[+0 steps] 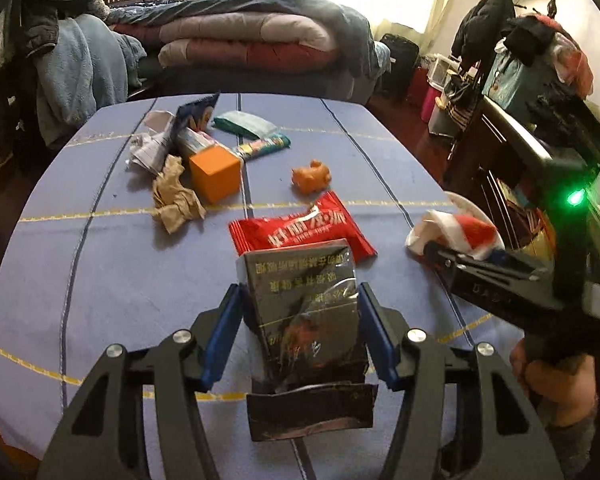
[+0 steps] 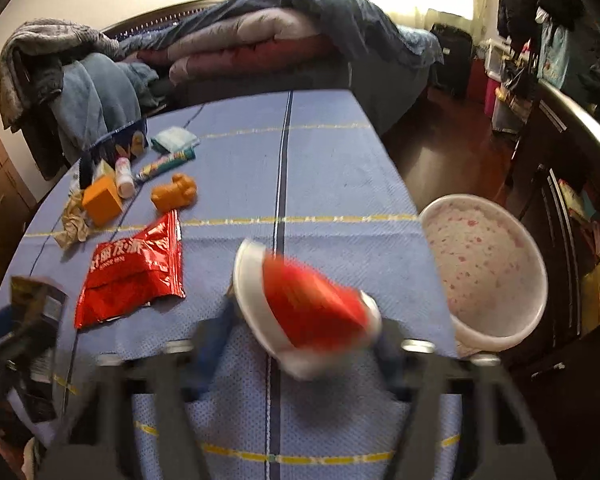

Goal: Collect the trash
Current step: 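Carry the black box and red-and-white wrapper toward the pink-dotted bin, then hold both tools over the bin and open them to drop the items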

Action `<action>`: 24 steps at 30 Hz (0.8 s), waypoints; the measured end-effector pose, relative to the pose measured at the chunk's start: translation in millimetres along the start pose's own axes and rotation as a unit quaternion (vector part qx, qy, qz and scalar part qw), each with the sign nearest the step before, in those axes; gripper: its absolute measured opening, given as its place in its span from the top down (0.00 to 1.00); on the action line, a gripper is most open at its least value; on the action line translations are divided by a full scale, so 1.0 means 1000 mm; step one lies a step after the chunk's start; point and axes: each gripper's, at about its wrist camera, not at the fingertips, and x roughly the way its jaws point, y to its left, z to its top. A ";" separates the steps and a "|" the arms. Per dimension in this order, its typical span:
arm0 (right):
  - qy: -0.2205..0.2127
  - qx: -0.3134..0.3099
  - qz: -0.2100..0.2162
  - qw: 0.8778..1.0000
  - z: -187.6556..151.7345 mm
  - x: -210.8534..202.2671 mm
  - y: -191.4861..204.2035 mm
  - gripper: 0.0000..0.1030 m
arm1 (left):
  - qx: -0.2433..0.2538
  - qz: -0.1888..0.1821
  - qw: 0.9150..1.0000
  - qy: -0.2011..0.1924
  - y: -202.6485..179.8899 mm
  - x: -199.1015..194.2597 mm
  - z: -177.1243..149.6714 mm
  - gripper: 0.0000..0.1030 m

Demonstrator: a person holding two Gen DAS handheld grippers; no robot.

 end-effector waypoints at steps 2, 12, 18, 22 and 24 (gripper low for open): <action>-0.002 0.010 0.008 1.000 -0.001 -0.001 -0.003 0.54 | -0.001 -0.002 1.000 -0.004 0.001 -0.002 0.004 0.44; -0.041 0.040 0.031 0.998 0.003 -0.035 -0.021 0.54 | 0.027 -0.032 0.998 -0.036 -0.017 -0.012 0.030 0.43; -0.069 0.059 0.021 0.996 0.005 -0.059 -0.037 0.54 | 0.052 -0.061 0.995 -0.056 -0.043 -0.013 0.049 0.43; -0.086 0.079 0.004 0.993 0.006 -0.071 -0.056 0.54 | 0.075 -0.082 0.991 -0.067 -0.067 -0.011 0.063 0.43; -0.092 0.093 -0.006 0.991 0.006 -0.076 -0.069 0.54 | 0.090 -0.094 0.989 -0.076 -0.082 -0.009 0.069 0.43</action>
